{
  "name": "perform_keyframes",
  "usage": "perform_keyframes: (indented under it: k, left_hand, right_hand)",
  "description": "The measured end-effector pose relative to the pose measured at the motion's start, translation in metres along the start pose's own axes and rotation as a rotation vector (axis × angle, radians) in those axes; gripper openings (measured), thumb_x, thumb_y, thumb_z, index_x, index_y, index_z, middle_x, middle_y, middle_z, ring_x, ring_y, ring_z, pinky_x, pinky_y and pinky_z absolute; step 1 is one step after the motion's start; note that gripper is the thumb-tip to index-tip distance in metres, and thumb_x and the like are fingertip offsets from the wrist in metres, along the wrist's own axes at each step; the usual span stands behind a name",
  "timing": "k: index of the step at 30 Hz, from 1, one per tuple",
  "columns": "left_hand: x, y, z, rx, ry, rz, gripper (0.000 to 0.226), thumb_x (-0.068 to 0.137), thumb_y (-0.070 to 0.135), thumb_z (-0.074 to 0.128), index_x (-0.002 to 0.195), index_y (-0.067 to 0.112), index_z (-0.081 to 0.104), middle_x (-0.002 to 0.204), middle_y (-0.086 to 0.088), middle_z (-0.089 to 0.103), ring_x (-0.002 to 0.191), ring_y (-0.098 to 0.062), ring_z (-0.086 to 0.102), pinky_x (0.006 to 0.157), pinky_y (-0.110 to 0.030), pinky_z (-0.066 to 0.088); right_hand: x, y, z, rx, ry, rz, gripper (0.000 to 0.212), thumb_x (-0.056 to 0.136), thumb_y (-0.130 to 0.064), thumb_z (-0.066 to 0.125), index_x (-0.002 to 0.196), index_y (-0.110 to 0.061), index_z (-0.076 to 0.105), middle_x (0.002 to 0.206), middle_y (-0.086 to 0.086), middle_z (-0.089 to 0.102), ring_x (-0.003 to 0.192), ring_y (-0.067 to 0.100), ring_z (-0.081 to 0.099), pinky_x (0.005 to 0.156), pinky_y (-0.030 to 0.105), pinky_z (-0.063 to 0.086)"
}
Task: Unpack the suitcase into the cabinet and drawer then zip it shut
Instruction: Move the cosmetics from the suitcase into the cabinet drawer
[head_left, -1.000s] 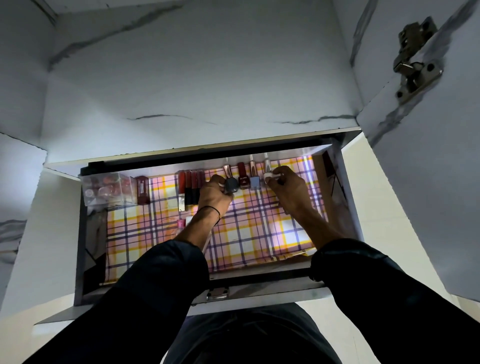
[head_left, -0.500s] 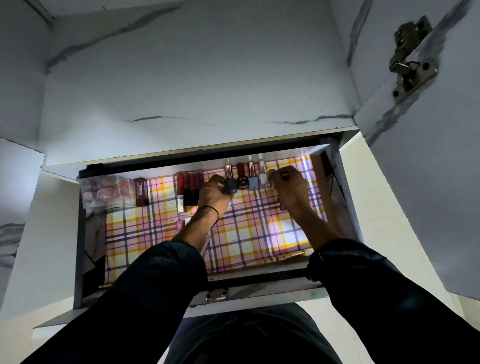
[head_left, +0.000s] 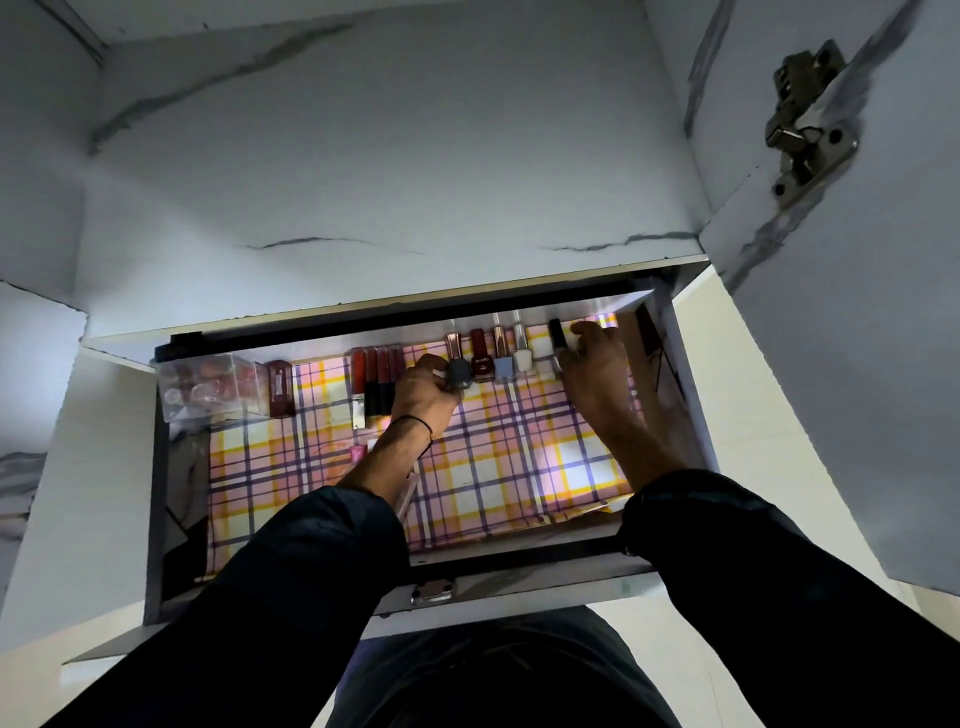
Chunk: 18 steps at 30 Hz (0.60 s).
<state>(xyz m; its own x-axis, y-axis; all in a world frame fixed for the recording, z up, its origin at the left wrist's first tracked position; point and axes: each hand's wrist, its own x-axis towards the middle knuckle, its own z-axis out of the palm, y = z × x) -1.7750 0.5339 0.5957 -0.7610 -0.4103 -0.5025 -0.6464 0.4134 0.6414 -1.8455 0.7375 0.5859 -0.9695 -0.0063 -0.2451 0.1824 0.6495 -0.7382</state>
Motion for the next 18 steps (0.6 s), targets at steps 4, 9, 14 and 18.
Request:
perform_keyframes:
  k: [4, 9, 14, 18]
  left_hand:
    - [-0.001, 0.000, 0.000, -0.008, 0.002, 0.000, 0.037, 0.082, 0.006, 0.074, 0.117, 0.010, 0.060, 0.109, -0.011, 0.070, 0.105, -0.025, 0.065, 0.085, -0.026, 0.048]
    - [-0.002, 0.001, 0.000, -0.012, -0.001, 0.003, 0.037, 0.083, 0.005, 0.073, 0.116, 0.011, 0.059, 0.108, -0.011, 0.071, 0.103, -0.024, 0.065, 0.082, -0.025, 0.046]
    - [-0.002, 0.002, 0.000, -0.006, -0.009, -0.003, 0.038, 0.083, 0.006, 0.073, 0.118, 0.011, 0.059, 0.107, -0.011, 0.071, 0.103, -0.023, 0.065, 0.081, -0.024, 0.045]
    - [-0.003, 0.002, -0.001, -0.005, -0.019, -0.003, 0.038, 0.083, 0.005, 0.072, 0.118, 0.012, 0.059, 0.107, -0.011, 0.071, 0.104, -0.023, 0.065, 0.082, -0.025, 0.046]
  right_hand:
    - [-0.015, 0.005, -0.001, 0.022, 0.051, 0.058, 0.034, 0.092, -0.009, 0.062, 0.125, -0.007, 0.057, 0.125, 0.015, 0.049, 0.105, 0.028, 0.056, 0.087, 0.040, 0.053]
    - [-0.023, 0.006, 0.003, -0.009, -0.070, -0.008, 0.048, 0.088, -0.014, 0.072, 0.131, -0.013, 0.052, 0.127, 0.012, 0.047, 0.103, 0.023, 0.056, 0.075, 0.023, 0.046]
    - [-0.021, 0.002, 0.004, -0.021, -0.060, -0.062, 0.041, 0.091, -0.013, 0.071, 0.129, -0.009, 0.056, 0.127, 0.014, 0.050, 0.109, 0.024, 0.054, 0.079, 0.021, 0.041]
    - [-0.020, 0.005, 0.005, -0.040, -0.061, -0.088, 0.040, 0.092, -0.015, 0.070, 0.129, -0.009, 0.057, 0.126, 0.015, 0.052, 0.107, 0.021, 0.054, 0.073, 0.011, 0.037]
